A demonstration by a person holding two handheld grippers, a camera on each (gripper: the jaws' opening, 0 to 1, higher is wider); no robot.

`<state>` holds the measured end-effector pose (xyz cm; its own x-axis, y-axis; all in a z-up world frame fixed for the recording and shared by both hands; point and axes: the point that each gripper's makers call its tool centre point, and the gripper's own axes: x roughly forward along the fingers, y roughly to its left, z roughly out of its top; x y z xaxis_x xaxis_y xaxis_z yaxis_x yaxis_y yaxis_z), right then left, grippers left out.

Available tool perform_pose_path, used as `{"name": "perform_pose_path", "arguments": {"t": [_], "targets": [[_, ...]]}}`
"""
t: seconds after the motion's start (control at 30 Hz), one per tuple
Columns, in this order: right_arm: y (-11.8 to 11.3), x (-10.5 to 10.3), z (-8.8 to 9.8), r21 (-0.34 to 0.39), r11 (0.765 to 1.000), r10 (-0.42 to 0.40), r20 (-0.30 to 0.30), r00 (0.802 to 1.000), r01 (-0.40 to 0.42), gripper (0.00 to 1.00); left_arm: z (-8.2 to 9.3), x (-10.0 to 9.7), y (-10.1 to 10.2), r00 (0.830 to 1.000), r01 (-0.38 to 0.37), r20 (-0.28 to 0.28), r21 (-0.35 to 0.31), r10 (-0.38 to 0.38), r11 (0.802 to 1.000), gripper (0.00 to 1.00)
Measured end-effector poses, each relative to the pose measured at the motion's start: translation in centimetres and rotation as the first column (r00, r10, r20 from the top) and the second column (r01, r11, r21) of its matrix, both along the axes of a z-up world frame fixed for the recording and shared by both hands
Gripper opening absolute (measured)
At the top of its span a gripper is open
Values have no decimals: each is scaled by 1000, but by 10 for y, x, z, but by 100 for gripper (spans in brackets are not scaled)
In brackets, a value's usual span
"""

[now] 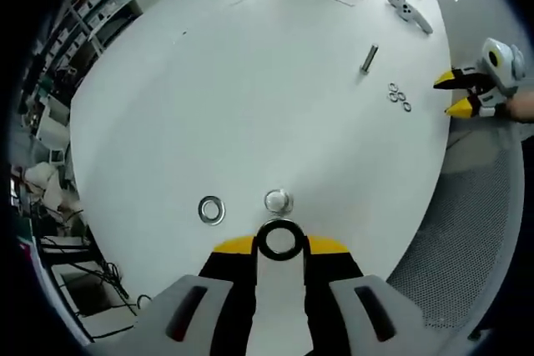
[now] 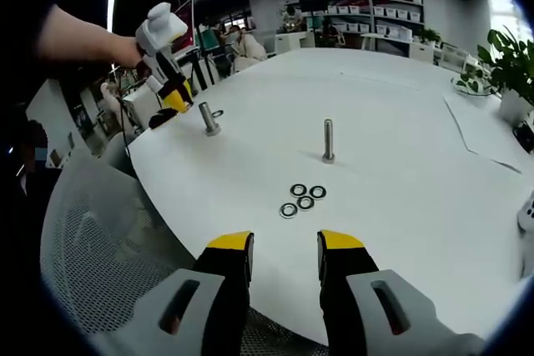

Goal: Place the washer onto the threaded stud by aligning its center hole with the stud, sliding it down to the base, and recovering from edge contact or off-axis alignment until the washer reaches the visible bottom stop.

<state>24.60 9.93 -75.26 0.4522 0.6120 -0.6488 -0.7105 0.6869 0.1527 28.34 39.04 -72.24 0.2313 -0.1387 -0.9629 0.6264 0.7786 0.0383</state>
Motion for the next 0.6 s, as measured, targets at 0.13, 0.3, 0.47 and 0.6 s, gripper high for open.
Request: {"name": "perform_pose_path", "arguments": {"t": [0.13, 0.3, 0.47, 0.6], "targets": [[0, 0, 0, 2, 1000, -2, 0, 1000, 2, 33, 3, 9, -6, 999, -7, 31, -11, 7, 1000, 18], [-1, 1, 0, 5, 1000, -8, 0, 1000, 8, 33, 0, 14, -12, 999, 14, 35, -1, -14, 1000, 18], [-1, 1, 1, 8, 1000, -14, -1, 1000, 14, 33, -4, 19, -13, 999, 29, 34, 15, -30, 999, 18], [-2, 2, 1, 9, 1000, -17, 1, 1000, 17, 33, -6, 20, -14, 999, 36, 25, 22, -37, 999, 18]]}}
